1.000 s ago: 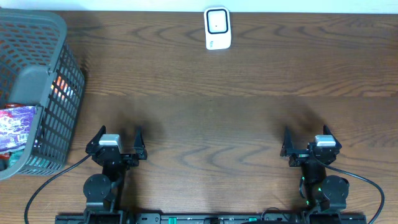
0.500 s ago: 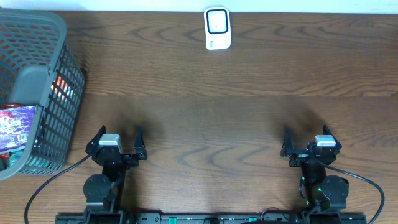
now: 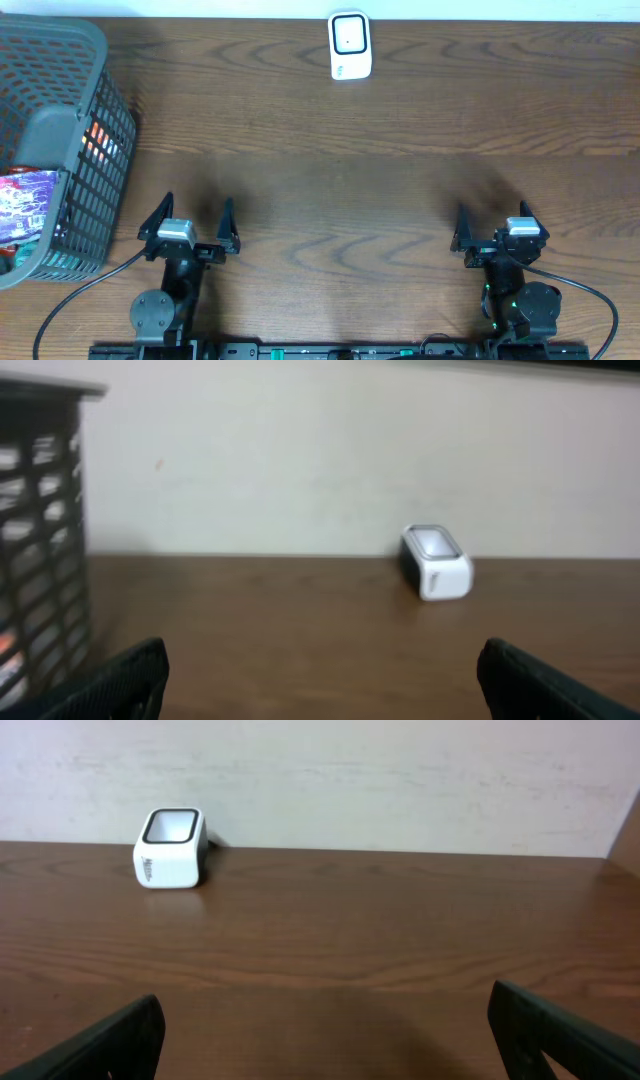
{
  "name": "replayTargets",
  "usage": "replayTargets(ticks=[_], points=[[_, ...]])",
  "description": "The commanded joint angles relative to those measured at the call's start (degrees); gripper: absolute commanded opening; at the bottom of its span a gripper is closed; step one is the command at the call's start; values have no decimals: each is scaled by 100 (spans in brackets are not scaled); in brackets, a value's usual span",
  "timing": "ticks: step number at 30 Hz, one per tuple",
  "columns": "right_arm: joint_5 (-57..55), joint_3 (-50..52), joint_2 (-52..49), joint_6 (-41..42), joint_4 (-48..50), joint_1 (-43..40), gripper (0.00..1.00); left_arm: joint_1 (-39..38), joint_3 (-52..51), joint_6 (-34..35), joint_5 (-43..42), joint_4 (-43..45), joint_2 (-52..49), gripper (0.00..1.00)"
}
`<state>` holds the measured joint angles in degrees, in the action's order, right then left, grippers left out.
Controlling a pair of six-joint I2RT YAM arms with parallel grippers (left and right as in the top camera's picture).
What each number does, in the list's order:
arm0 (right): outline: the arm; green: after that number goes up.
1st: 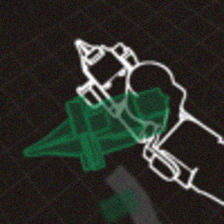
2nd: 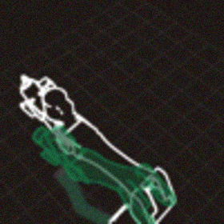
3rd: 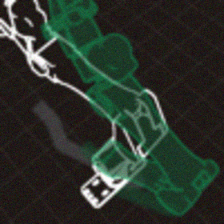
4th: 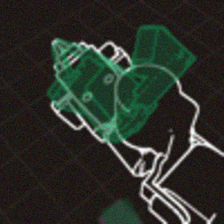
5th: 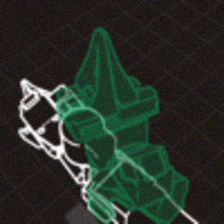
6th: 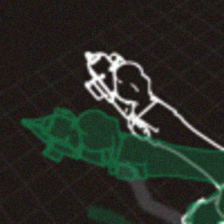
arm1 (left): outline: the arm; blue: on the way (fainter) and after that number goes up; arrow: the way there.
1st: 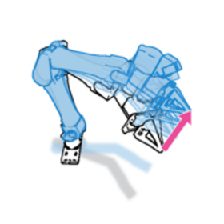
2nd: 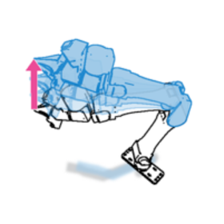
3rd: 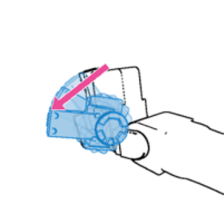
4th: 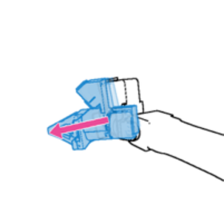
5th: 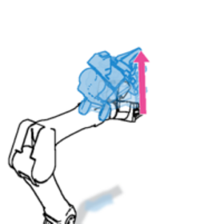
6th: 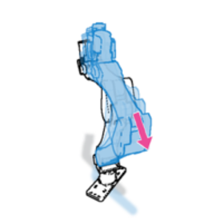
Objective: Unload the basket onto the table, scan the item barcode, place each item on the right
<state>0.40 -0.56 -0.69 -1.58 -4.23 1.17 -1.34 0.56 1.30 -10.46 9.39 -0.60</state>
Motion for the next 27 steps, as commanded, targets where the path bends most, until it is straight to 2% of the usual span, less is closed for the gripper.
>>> replayTargets(ticks=[1,5,15,27], points=[[13,26,37,-63,-4,-48,99,-9,-33,46,-763,407,37,98],[13,26,37,-63,-4,-48,99,-9,-33,48,-1117,949,37,98],[13,26,37,-63,-4,-48,99,-9,-22,22,-1128,2516,37,98],[13,26,37,-63,-4,-48,99,-7,566,-328,-1117,2597,-382,98]])
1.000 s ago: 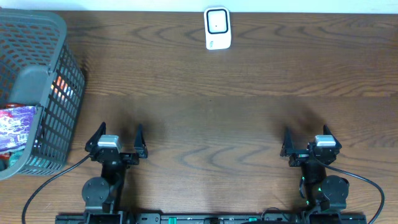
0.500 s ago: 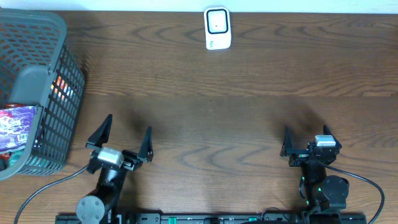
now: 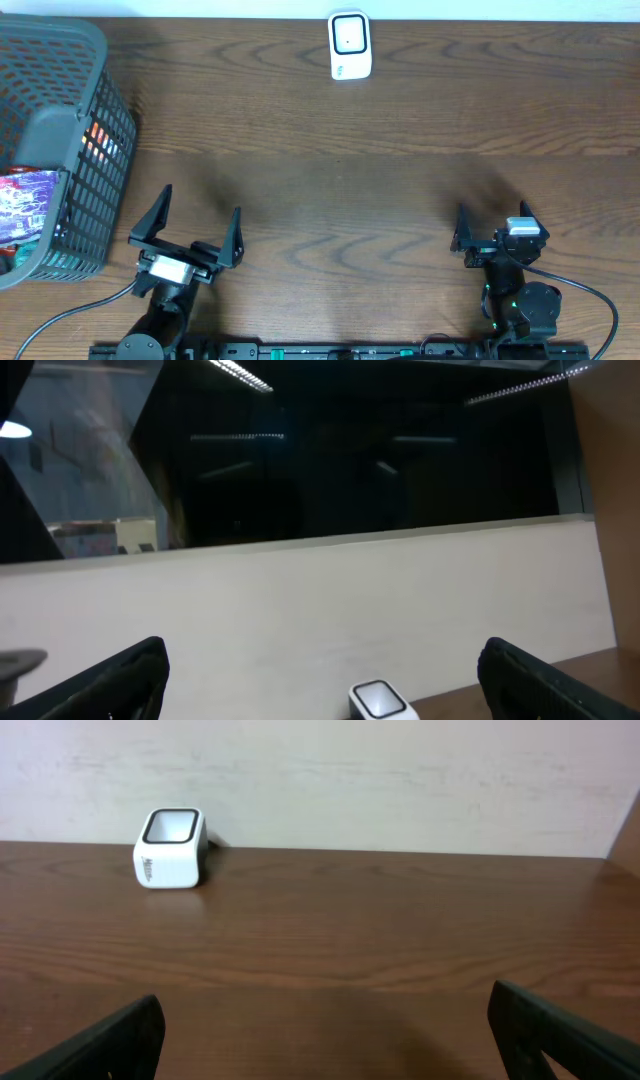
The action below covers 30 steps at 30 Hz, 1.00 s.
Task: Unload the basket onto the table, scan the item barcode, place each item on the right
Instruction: 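Move the left gripper into the grey basket toward the purple package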
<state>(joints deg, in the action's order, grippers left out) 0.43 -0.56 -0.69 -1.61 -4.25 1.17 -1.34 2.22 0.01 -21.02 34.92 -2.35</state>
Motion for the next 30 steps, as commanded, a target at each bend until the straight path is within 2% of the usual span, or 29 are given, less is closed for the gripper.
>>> replayTargets(ticks=[1,4,6,9,14,16,21,25,27,30], points=[[11,26,37,-61,-2,-48,99,-7,503,-212,-59,28,-334,98],[11,26,37,-61,-2,-48,99,-7,988,-212,-44,-284,-881,98],[11,26,37,-61,-2,-48,99,-7,1869,-219,-44,-1443,-1609,98],[11,26,37,-61,-2,-48,99,-9,2739,-407,-92,-2476,-2415,98],[11,26,37,-61,-2,-48,99,-11,3112,-382,-387,-2341,-3390,98],[11,26,37,-61,-2,-48,99,-9,3112,-387,-697,-2323,-3565,98],[11,26,37,-61,-2,-48,99,4,3134,-380,-603,-2232,-3801,98],[11,26,37,-61,-2,-48,99,4,3506,166,273,-2610,-3971,98],[11,26,37,-61,-2,-48,99,4,3936,118,636,-3191,-4162,98],[11,26,37,-61,-2,-48,99,4,4900,-92,1349,-4529,-4627,98]])
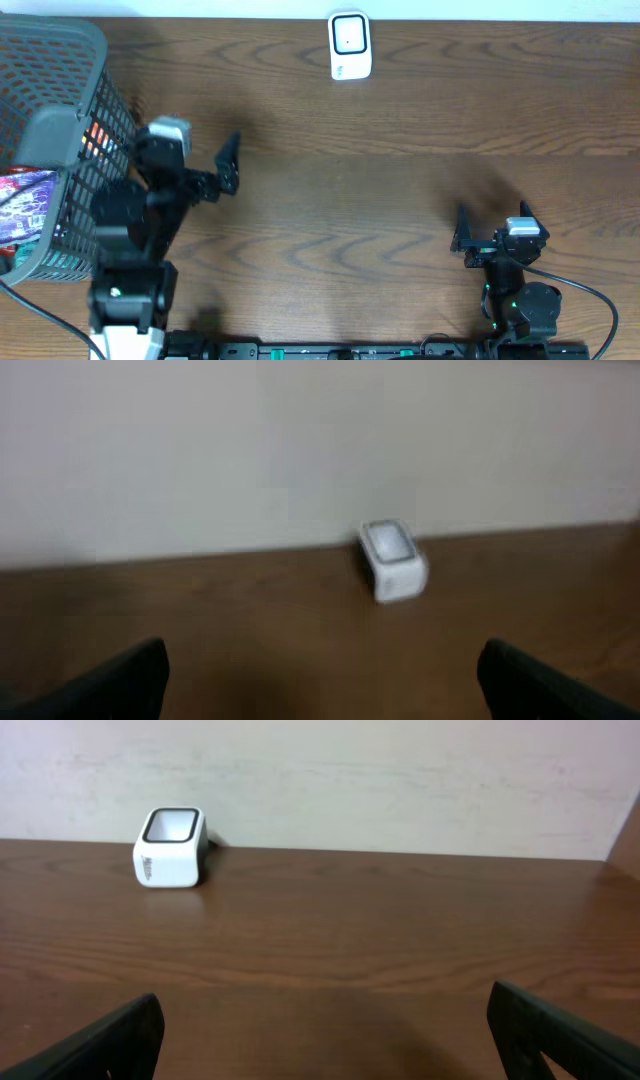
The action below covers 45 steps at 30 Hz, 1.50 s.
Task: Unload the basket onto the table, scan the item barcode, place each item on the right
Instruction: 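Move the left gripper into the grey basket toward the purple package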
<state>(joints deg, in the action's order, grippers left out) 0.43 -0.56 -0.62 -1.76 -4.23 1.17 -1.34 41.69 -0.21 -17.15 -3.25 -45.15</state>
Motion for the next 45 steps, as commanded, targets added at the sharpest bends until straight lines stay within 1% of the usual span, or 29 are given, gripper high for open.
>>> replayTargets(ticks=[1,2,3,5,6,9,11,12,15,18,20,22,24,25,27,29,35,38,40,42,45], points=[[11,26,31,-46,-4,-48,99,4,1320,-175,1117,-1222,-557,98],[11,26,31,-46,-4,-48,99,2,1871,-297,1023,-1943,-901,98],[11,26,31,-46,-4,-48,99,2,2070,-297,857,-2203,-1045,98],[11,26,31,-46,-4,-48,99,2,2184,-295,542,-2321,-1207,98],[11,26,31,-46,-4,-48,99,2,2181,-295,514,-2321,-1250,98],[11,26,31,-46,-4,-48,99,4,2188,-328,691,-2188,-1460,98],[11,26,31,-46,-4,-48,99,20,2310,223,1215,-2162,-1558,98],[11,26,31,-46,-4,-48,99,50,2424,413,1349,-2218,-1615,98],[11,26,31,-46,-4,-48,99,267,3091,463,1379,-2660,-1915,98],[11,26,31,-46,-4,-48,99,643,4009,577,1379,-3294,-2361,98],[11,26,31,-46,-4,-48,99,1032,4636,837,1379,-3698,-2704,98],[11,26,31,-46,-4,-48,99,1432,5088,1132,1377,-3917,-2999,98],[11,26,31,-46,-4,-48,99,1884,5447,1353,1375,-3980,-3316,98],[11,26,31,-46,-4,-48,99,2304,5654,1652,1362,-3923,-3598,98],[11,26,31,-46,-4,-48,99,2643,5685,1843,1137,-3674,-3786,98],[11,26,31,-46,-4,-48,99,2859,5685,1853,927,-3593,-3917,98],[11,26,31,-46,-4,-48,99,3141,5685,1849,940,-3370,-4218,98],[11,26,31,-46,-4,-48,99,3165,5685,1858,1453,-3222,-4328,98],[11,26,31,-46,-4,-48,99,3165,5685,1908,2083,-3180,-4389,98],[11,26,31,-46,-4,-48,99,3167,5685,2175,2905,-3178,-4470,98],[11,26,31,-46,-4,-48,99,3165,5685,2221,3670,-3152,-4588,98]])
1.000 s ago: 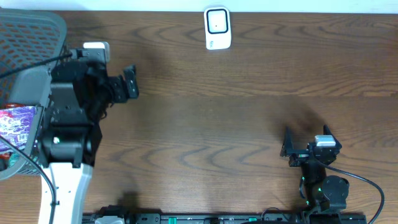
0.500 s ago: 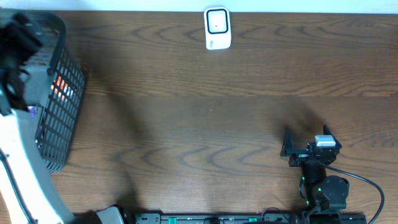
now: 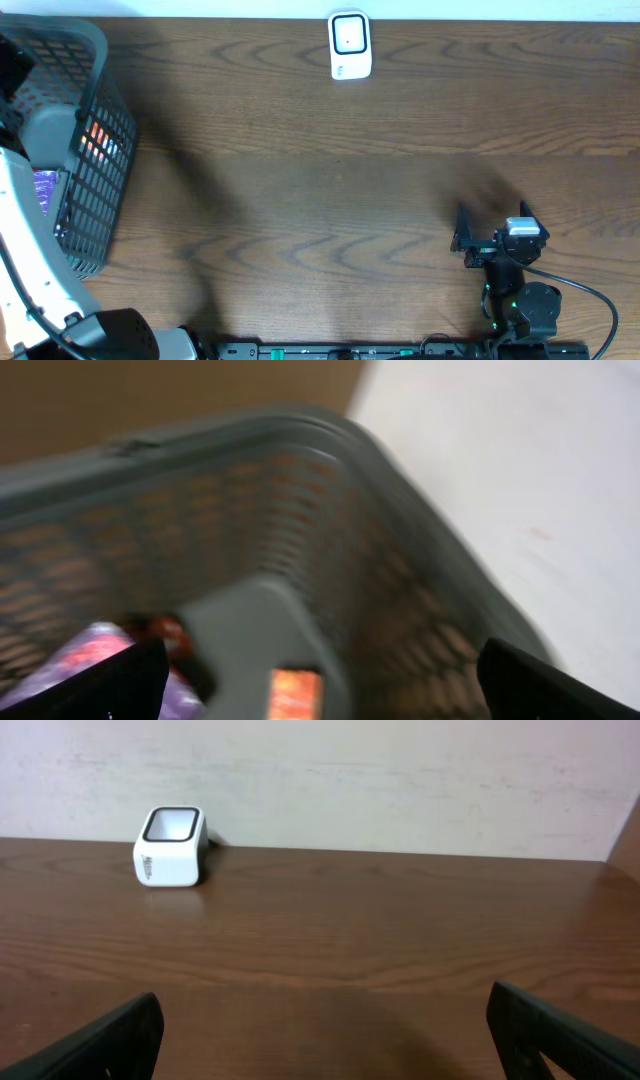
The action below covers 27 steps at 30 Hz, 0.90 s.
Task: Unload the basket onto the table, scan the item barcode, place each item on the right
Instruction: 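Move the left gripper into the grey basket toward the purple package, then grasp the purple Carefree package with the left gripper and lift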
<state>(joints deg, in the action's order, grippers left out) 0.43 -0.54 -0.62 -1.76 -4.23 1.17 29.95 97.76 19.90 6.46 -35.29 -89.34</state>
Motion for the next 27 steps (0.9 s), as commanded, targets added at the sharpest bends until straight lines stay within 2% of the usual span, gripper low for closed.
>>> replayTargets(ticks=[1,8,12,18,27], points=[[11,24,31,-46,-4,-48,99,35,79,212,1475,63,-208,98],[11,24,31,-46,-4,-48,99,37,79,553,1871,61,-723,98],[11,24,31,-46,-4,-48,99,35,76,763,2118,-238,-1231,98],[11,24,31,-46,-4,-48,99,35,72,1781,2817,-949,-1801,98],[11,24,31,-46,-4,-48,99,24,72,1840,2813,-1073,-2695,98]])
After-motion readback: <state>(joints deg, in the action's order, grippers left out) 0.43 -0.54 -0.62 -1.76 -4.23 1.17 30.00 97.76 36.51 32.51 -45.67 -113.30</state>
